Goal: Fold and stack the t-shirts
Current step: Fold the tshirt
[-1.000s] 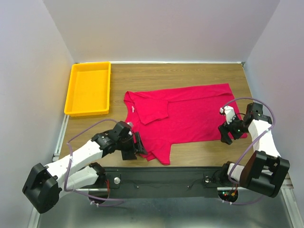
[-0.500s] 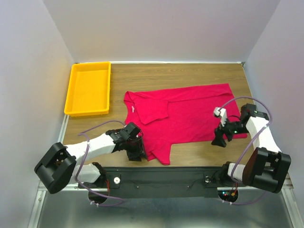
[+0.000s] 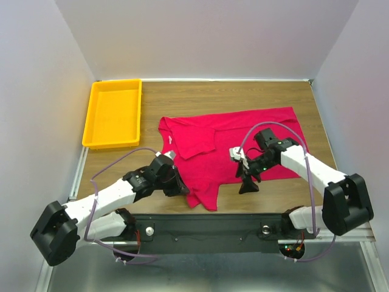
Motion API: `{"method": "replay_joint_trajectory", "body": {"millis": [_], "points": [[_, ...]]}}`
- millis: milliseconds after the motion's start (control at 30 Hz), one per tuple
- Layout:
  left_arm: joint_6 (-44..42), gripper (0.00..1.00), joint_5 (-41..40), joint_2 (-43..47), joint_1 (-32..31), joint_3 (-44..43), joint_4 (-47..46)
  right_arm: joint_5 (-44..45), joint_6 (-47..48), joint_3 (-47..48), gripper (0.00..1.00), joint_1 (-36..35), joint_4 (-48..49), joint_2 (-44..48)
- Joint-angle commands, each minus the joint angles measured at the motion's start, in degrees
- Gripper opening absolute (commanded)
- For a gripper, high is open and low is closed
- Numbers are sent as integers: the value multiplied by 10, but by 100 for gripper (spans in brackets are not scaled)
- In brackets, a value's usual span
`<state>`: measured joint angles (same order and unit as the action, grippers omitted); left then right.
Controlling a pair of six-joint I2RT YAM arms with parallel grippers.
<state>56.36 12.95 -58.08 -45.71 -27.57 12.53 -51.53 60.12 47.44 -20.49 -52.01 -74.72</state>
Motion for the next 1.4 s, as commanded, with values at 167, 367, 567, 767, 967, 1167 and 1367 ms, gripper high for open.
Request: {"method": "replay_joint_trajectory", "body": {"millis": [167, 367, 567, 767, 967, 1167, 1367], "points": [[-32, 9, -8, -25, 76, -6, -41, 35, -101, 18, 78, -111, 108, -27], [-99, 16, 39, -74, 141, -32, -99, 58, -169, 53, 75, -112, 139, -43], [-189, 33, 80, -108, 160, -72, -21, 149, -206, 67, 79, -112, 137, -31], [-189, 66, 118, -13, 157, -20, 53, 193, -213, 32, 82, -106, 140, 26], [-154, 66, 152, 27, 143, 16, 85, 189, -220, 18, 82, -66, 145, 39], [-126, 60, 119, -32, 106, 8, 41, 158, -225, 8, 82, -18, 153, 41], [-109, 57, 70, -78, 92, -3, 12, 154, -227, -6, 82, -1, 157, 57]]}}
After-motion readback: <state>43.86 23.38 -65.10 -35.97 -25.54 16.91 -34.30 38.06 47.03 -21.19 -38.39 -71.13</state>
